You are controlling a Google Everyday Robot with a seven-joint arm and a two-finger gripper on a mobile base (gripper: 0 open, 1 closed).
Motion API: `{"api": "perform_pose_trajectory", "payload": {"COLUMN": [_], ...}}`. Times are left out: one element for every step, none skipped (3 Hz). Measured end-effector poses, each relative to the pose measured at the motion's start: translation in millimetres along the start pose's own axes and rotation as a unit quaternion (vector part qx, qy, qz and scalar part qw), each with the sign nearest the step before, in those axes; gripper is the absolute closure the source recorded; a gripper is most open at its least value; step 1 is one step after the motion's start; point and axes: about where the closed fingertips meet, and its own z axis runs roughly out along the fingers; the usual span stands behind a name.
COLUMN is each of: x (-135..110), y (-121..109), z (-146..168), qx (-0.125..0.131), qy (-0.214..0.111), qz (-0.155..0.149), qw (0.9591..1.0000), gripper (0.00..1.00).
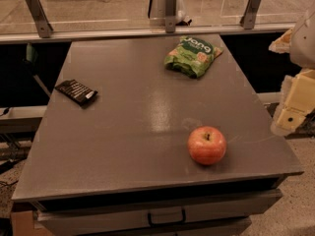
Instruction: Move rxbar chocolate near green rice chip bag
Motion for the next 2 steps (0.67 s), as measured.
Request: {"api": "perform_pose_trajectory", "payload": {"x": [-0.1,-10.9], "y": [0.0,-7.9], "z": [0.0,4.1], "qx": [0.0,0.004], "qy": [0.0,-0.03], "qz": [0.0,-0.001], "qw": [1.0,0.9995], "gripper": [0.0,0.0]}}
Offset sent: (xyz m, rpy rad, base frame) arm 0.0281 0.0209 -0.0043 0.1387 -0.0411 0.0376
